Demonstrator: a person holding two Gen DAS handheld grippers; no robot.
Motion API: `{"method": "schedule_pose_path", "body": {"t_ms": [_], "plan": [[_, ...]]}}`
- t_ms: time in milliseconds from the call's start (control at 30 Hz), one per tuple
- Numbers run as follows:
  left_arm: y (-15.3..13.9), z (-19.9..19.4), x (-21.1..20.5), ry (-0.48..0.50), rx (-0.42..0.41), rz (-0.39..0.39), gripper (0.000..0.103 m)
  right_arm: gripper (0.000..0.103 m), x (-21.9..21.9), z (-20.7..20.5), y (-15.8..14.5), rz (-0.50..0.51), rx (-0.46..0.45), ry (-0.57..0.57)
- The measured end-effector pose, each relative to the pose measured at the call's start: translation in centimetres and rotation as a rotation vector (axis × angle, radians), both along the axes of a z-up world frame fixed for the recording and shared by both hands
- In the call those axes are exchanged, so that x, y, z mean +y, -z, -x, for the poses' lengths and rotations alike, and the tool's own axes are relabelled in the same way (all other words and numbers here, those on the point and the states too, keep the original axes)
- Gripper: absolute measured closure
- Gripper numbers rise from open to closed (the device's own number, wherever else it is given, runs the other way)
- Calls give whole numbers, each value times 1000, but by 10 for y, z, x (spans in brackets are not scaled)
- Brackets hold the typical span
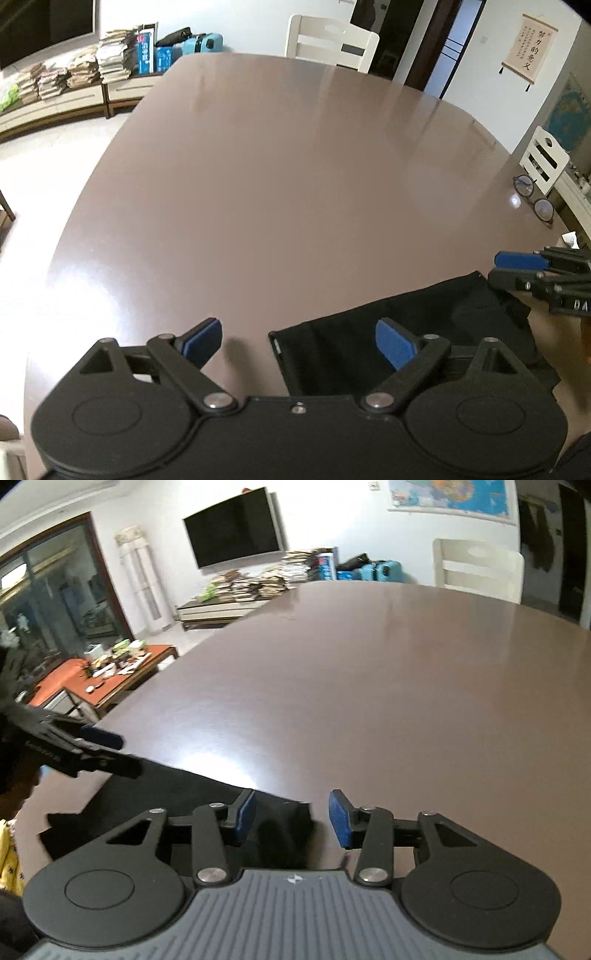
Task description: Fold clothes
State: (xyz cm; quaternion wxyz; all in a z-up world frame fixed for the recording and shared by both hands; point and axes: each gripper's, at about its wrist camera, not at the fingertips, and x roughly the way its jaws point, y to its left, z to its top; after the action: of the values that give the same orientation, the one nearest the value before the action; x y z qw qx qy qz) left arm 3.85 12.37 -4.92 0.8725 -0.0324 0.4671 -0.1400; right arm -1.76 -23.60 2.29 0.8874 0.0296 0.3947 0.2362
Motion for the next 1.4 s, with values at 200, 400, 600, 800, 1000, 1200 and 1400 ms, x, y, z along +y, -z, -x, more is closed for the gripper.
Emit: {"method": "schedule_pose_path", "body": {"t_ms": [200, 400, 600, 800, 1000, 1200, 1400], "plan": [[4, -3, -3, 7, -3, 22, 7, 55, -2, -9, 17, -56, 40, 26], [5, 1, -12, 29, -37, 0, 31, 59, 7, -14, 27, -44, 54, -15], [1, -5, -23, 30, -60, -36, 77, 82, 22, -5, 29, 3, 22, -62], [5, -14, -26, 9, -72, -29, 91, 86, 20, -7, 27, -9, 11, -49], [7, -31, -35, 15, -84, -45, 92, 87, 22, -15, 23, 18, -22, -29], [-16, -12, -24, -30, -138, -44, 59, 76, 4, -7, 9, -26, -26, 11], [-25, 29, -42, 82, -93, 25, 59, 78, -8, 26, -10, -51, -42, -47]]}}
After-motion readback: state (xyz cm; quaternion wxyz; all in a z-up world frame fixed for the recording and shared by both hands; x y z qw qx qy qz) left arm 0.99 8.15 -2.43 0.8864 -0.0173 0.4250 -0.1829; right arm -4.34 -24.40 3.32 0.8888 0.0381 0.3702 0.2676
